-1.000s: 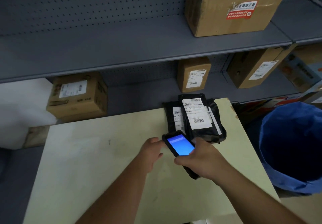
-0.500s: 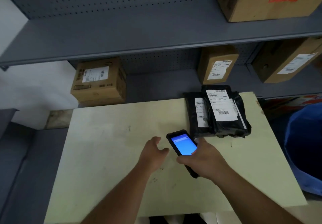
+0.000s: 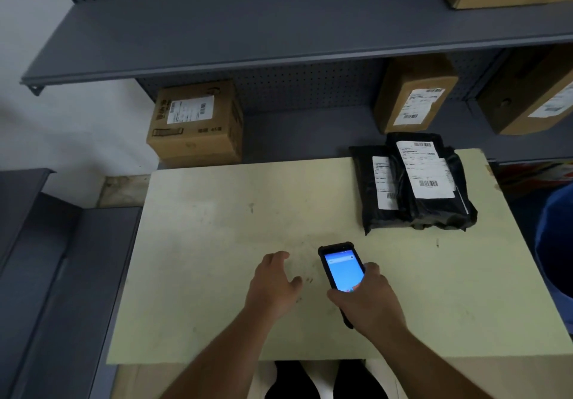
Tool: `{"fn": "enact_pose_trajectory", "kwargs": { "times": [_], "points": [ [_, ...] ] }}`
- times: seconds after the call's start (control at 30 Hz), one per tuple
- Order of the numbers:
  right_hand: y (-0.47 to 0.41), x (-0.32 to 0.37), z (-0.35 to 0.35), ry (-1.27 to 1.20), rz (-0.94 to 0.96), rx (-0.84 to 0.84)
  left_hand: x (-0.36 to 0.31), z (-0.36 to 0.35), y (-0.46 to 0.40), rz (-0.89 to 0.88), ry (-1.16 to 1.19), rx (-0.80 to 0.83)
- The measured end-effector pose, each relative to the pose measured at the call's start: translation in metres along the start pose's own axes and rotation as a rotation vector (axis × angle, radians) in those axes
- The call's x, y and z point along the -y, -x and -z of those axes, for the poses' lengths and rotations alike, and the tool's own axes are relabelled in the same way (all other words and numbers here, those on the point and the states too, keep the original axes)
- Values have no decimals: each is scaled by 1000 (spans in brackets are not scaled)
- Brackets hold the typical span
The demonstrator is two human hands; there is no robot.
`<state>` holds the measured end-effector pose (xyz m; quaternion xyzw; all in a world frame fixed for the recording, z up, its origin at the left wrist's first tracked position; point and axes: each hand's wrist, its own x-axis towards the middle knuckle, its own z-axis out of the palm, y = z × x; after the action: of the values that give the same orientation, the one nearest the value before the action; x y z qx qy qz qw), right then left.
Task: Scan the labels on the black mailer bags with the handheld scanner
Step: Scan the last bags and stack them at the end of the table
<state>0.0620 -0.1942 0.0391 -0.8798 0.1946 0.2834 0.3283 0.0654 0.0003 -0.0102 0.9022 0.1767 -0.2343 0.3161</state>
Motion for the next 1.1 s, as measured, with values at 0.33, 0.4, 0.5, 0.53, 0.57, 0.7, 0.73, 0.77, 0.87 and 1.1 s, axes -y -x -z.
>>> {"fn": "enact_pose_trajectory", "kwargs": {
  "times": [0.33,0.4,0.5,0.53,0.57,0.7,0.73,0.77,0.87,1.1],
  "points": [
    [2,-22,-34,-16,-93,-44,23,-11,11,-28,-35,-44],
    [2,-27,-40,-14,-105,-46,26,-13,13,-33,-39,-41],
    [2,-34,-49,-4,-130,-52,32,-17,17,-44,-25,-40],
    [3,-36,-52,-4,-138,-52,34,-17,18,-44,-17,-41],
    [3,-37,-55,-5,-145,-53,36,-18,18,-47,-14,-44],
    [0,-42,-66,2,-157,-54,43,-19,21,-50,-11,-49],
    [-1,-43,-69,4,-160,-52,45,-19,22,-48,-9,-47],
    [-2,-44,-71,6,-163,-51,46,-19,22,-48,-7,-49],
    [-4,-45,-78,25,-174,-59,52,-19,24,-54,-6,-61],
    [-7,-45,-87,236,-163,-114,58,-19,25,-55,15,-91]
  ]
}}
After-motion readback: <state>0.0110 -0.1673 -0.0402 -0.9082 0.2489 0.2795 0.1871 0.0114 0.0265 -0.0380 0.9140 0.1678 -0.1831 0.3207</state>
